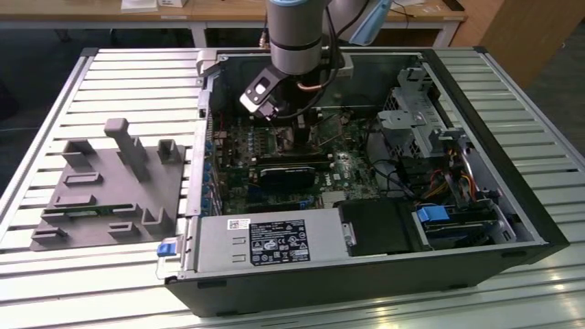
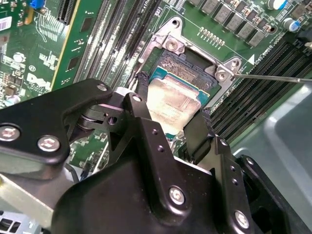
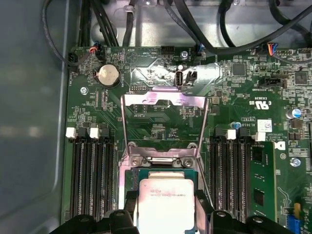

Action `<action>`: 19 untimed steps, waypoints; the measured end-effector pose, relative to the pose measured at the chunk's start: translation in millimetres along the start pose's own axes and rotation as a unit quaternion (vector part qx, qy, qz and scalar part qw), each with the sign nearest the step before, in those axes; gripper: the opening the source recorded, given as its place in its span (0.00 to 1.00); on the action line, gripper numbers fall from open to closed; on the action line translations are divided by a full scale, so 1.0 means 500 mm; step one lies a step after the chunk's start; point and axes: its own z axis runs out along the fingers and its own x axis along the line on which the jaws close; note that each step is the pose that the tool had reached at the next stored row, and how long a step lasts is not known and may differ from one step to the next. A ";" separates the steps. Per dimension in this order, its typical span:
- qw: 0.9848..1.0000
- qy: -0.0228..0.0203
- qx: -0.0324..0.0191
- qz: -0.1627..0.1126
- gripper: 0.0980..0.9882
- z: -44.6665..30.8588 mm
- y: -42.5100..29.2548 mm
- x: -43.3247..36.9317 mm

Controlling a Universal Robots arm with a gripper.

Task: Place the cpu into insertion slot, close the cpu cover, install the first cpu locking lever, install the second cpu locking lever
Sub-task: 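Place the cpu into insertion slot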

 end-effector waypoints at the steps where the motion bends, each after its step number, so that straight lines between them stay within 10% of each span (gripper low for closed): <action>1: 1.000 0.000 0.000 0.000 0.50 0.002 0.000 0.000; 19: 1.000 0.002 0.000 0.000 0.50 0.019 -0.010 0.003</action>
